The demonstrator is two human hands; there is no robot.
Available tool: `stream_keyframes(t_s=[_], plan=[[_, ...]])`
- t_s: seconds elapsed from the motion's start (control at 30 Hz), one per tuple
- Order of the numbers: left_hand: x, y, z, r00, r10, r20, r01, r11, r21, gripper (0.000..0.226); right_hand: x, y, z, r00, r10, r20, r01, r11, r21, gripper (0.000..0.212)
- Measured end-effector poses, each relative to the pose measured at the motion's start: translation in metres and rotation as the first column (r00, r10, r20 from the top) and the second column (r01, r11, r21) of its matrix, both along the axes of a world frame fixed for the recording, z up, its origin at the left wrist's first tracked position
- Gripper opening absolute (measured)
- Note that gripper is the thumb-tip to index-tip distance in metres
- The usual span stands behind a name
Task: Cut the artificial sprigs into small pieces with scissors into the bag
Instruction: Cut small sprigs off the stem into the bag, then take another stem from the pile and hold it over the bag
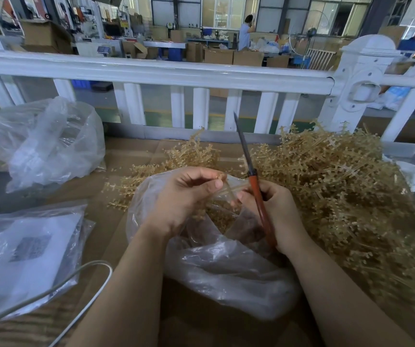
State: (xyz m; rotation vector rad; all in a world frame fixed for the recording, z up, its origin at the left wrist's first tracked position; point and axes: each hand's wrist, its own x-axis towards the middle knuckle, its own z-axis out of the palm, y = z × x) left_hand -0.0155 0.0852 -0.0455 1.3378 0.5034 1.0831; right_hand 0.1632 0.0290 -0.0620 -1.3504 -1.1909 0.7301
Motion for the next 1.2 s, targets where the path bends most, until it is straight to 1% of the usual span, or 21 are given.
stream_keyframes(t_s=[0.07, 0.1, 0.23, 0.33, 0.37, 0.4, 0.47, 0.5, 0.53, 0.57, 0.63, 0.7, 0.73, 0.8, 0.87, 0.97, 1.03, 1.1, 1.13, 1.2], plan=[[0.001, 0.001, -0.002, 1.0, -0.002, -0.005, 0.002, 1.0, 0.001, 0.013, 0.002, -0.001, 0.002, 0.997, 0.017, -0.076, -0.016, 1.0, 0.009, 0.028], [0.001, 0.001, -0.002, 1.0, 0.001, -0.013, -0.002, 1.0, -0.001, 0.015, 0.002, -0.002, 0.002, 0.994, 0.024, -0.103, -0.022, 1.0, 0.016, 0.028], [-0.001, 0.004, -0.003, 0.994, 0.054, -0.094, -0.059, 0.997, -0.055, 0.037, 0.003, -0.004, 0.003, 0.985, 0.012, -0.169, -0.003, 0.999, 0.052, 0.01], [-0.003, 0.003, -0.004, 0.986, 0.097, -0.138, -0.11, 0.99, -0.093, 0.032, 0.006, -0.004, 0.0, 0.965, 0.011, -0.263, 0.009, 0.997, 0.075, 0.009], [-0.004, 0.003, -0.004, 0.977, 0.103, -0.187, -0.122, 0.988, -0.09, 0.035, 0.008, -0.003, -0.001, 0.961, 0.01, -0.275, 0.013, 0.997, 0.08, 0.01], [-0.004, 0.003, -0.003, 0.957, 0.1, -0.272, -0.121, 0.991, -0.063, 0.04, 0.009, -0.003, -0.003, 0.963, 0.014, -0.271, 0.01, 0.996, 0.086, 0.011], [-0.005, 0.001, -0.002, 0.886, 0.054, -0.46, -0.06, 0.998, 0.001, 0.057, 0.011, -0.002, -0.005, 0.966, 0.031, -0.256, -0.005, 0.995, 0.104, 0.011], [-0.005, 0.0, -0.002, 0.865, 0.01, -0.501, -0.016, 1.0, -0.008, 0.065, 0.011, -0.002, -0.005, 0.967, 0.036, -0.251, -0.009, 0.994, 0.111, 0.01], [-0.006, -0.001, -0.001, 0.865, -0.048, -0.5, 0.033, 0.999, -0.038, 0.068, 0.011, -0.002, -0.006, 0.969, 0.038, -0.244, -0.01, 0.993, 0.115, 0.009], [-0.006, 0.0, -0.001, 0.873, -0.103, -0.478, 0.084, 0.995, -0.062, 0.064, 0.011, -0.002, -0.006, 0.971, 0.035, -0.237, -0.008, 0.993, 0.115, 0.009], [-0.007, 0.0, -0.001, 0.891, -0.175, -0.419, 0.16, 0.985, -0.071, 0.041, 0.011, -0.001, -0.006, 0.976, 0.021, -0.218, 0.002, 0.994, 0.107, 0.01], [-0.008, 0.001, 0.0, 0.93, -0.209, -0.302, 0.194, 0.978, -0.08, 0.022, 0.011, -0.001, -0.007, 0.978, 0.003, -0.208, 0.019, 0.994, 0.105, 0.014], [-0.008, 0.001, 0.0, 0.952, -0.21, -0.223, 0.194, 0.977, -0.091, 0.02, 0.01, -0.001, -0.006, 0.976, 0.001, -0.216, 0.023, 0.994, 0.107, 0.017], [-0.008, 0.001, 0.002, 0.982, -0.176, -0.076, 0.166, 0.979, -0.121, 0.02, 0.008, -0.003, -0.004, 0.969, 0.018, -0.245, 0.012, 0.993, 0.12, 0.027], [-0.006, 0.001, 0.005, 0.995, -0.097, 0.019, 0.099, 0.984, -0.15, 0.024, 0.007, -0.003, -0.002, 0.973, 0.033, -0.227, -0.001, 0.99, 0.142, 0.031], [-0.006, 0.004, 0.006, 0.998, -0.007, 0.066, 0.018, 0.987, -0.158, 0.044, 0.007, -0.002, -0.004, 0.989, 0.026, -0.148, -0.001, 0.986, 0.165, 0.03], [-0.006, 0.006, 0.004, 0.995, 0.014, 0.101, 0.006, 0.982, -0.187, 0.052, 0.006, -0.002, -0.007, 0.995, -0.002, -0.097, 0.018, 0.986, 0.169, 0.038], [-0.008, 0.007, 0.003, 0.99, 0.009, 0.144, 0.025, 0.973, -0.231, 0.045, 0.004, -0.003, -0.008, 0.998, -0.06, -0.018, 0.062, 0.982, 0.178, 0.041], [-0.008, 0.008, 0.003, 0.988, 0.008, 0.153, 0.031, 0.968, -0.248, 0.039, 0.003, -0.003, -0.009, 0.995, -0.093, 0.027, 0.086, 0.977, 0.198, 0.037], [-0.008, 0.009, 0.003, 0.988, 0.007, 0.157, 0.034, 0.965, -0.26, 0.033, -0.001, -0.004, -0.008, 0.981, -0.156, 0.112, 0.125, 0.962, 0.242, 0.028]])
